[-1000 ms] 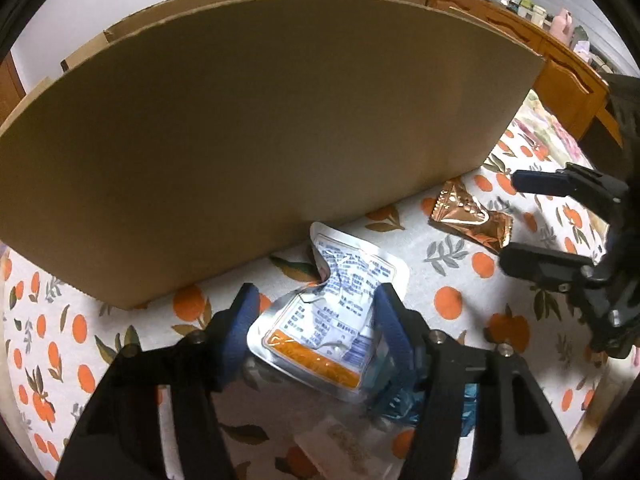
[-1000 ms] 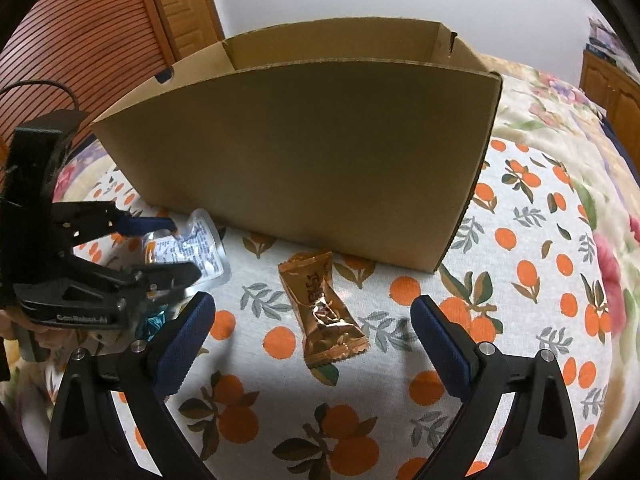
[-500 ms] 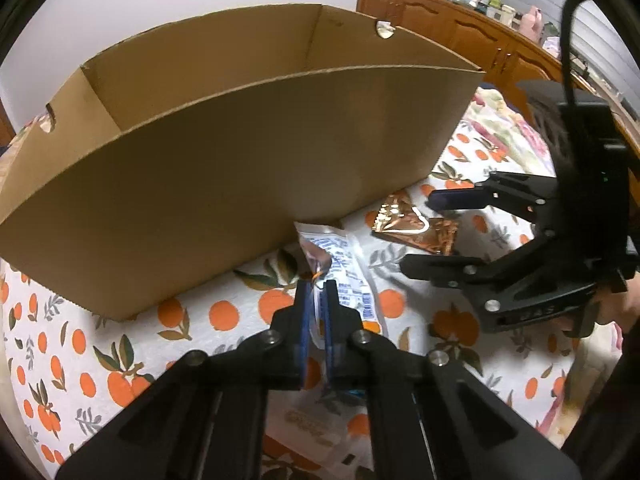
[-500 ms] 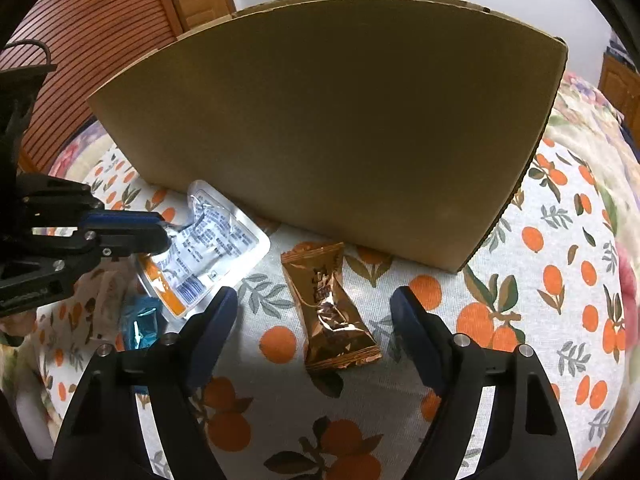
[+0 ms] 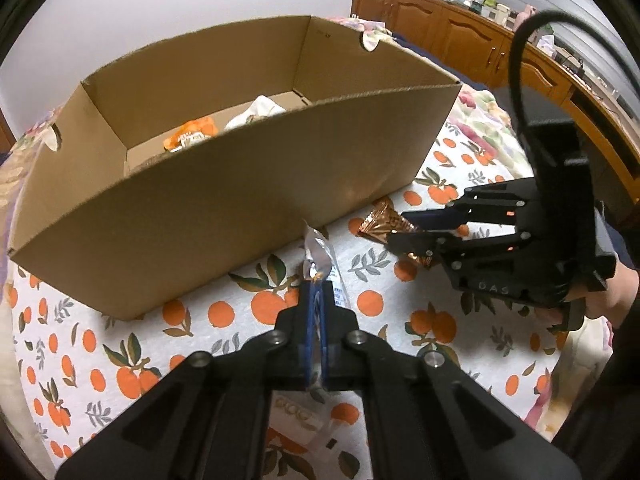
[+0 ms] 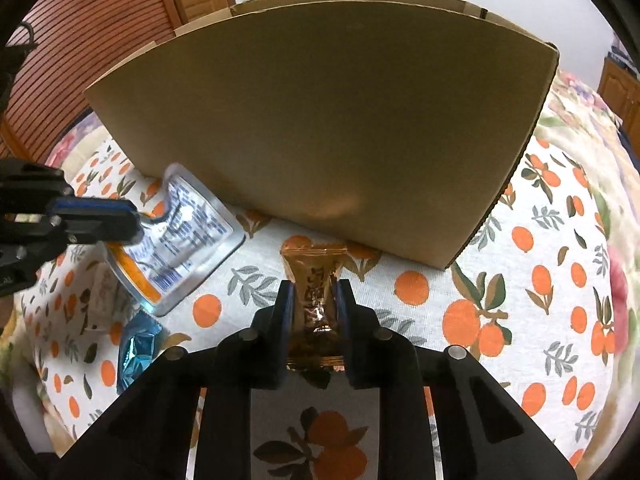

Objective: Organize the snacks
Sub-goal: 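Carry the tray pouch and copper wrapper into the box and release both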

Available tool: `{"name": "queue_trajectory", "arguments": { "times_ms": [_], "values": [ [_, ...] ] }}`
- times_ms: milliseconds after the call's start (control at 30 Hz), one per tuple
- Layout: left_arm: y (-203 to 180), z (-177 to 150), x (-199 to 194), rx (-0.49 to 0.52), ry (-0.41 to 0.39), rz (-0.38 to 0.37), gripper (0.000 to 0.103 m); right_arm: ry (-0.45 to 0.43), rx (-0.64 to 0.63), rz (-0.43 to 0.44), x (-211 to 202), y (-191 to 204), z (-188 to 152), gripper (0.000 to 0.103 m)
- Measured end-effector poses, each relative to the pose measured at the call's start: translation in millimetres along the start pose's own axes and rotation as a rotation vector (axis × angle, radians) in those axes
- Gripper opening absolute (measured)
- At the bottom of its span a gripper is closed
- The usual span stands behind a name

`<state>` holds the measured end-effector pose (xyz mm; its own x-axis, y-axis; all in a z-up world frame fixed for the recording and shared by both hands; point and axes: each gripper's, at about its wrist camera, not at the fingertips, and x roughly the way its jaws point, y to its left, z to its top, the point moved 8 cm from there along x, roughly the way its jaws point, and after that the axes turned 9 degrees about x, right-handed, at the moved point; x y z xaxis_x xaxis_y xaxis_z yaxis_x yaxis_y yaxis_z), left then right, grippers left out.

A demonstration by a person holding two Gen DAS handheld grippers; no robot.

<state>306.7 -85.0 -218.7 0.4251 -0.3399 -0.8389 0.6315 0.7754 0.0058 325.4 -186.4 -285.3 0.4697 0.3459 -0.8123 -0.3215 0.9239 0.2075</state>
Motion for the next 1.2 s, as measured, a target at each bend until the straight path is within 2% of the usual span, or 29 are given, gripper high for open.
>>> {"name": "queue_trajectory", "arguments": {
  "times_ms": [233, 667, 1200],
  "values": [
    [-1, 4, -17, 0.002, -0.013, 0.015, 0.000, -0.004, -0.014, 0.006, -10, 4, -3, 0.019],
    [4, 21, -63, -0.027, -0.100, 0.055, 0.000, -0.081, -0.010, 0.030, -59, 4, 12, 0.019],
    [7, 42, -103, -0.035, -0.193, 0.073, 0.000, -0.153, -0.038, 0.069, -96, 29, 32, 0.019]
  ]
}}
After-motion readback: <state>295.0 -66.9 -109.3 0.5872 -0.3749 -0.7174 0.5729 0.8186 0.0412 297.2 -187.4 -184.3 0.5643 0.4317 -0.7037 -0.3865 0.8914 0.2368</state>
